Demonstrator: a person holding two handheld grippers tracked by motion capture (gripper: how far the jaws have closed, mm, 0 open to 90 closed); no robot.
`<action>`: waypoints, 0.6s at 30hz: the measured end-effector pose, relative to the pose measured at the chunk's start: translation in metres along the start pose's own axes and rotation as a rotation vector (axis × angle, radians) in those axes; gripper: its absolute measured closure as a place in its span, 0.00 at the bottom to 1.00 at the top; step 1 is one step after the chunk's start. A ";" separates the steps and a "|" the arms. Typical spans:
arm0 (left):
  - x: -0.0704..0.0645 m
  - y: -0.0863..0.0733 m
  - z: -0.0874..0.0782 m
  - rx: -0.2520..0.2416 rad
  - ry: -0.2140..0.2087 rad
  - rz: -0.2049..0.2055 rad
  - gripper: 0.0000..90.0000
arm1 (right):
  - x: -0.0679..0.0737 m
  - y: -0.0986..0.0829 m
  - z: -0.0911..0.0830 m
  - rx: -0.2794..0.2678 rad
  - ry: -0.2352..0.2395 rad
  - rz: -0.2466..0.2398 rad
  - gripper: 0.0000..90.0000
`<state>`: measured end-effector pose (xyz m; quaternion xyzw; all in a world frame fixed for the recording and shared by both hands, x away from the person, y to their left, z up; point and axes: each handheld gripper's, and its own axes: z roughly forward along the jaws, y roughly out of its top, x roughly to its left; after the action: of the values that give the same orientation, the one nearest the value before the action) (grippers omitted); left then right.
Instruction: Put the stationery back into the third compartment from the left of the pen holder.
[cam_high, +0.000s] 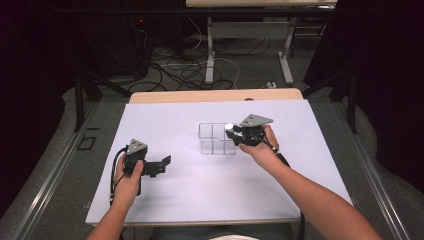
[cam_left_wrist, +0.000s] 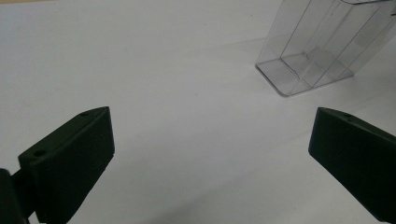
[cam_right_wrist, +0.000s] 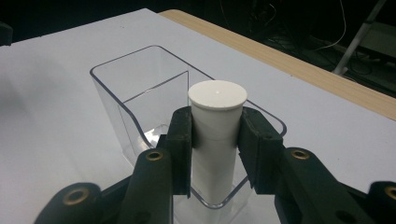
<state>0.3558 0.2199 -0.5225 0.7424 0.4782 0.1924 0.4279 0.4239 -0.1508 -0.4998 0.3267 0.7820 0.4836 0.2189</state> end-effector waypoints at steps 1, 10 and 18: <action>0.000 0.000 0.000 0.000 0.000 0.000 0.00 | 0.000 0.000 0.000 0.014 0.004 0.000 0.74; 0.000 0.000 -0.001 0.008 -0.005 -0.006 0.00 | 0.000 0.000 -0.005 -0.015 0.003 0.029 0.63; 0.000 0.000 0.000 0.006 -0.005 -0.005 0.00 | 0.002 0.002 -0.014 -0.053 -0.001 0.006 0.44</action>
<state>0.3554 0.2199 -0.5222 0.7430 0.4797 0.1881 0.4272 0.4139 -0.1569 -0.4916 0.3234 0.7678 0.5047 0.2263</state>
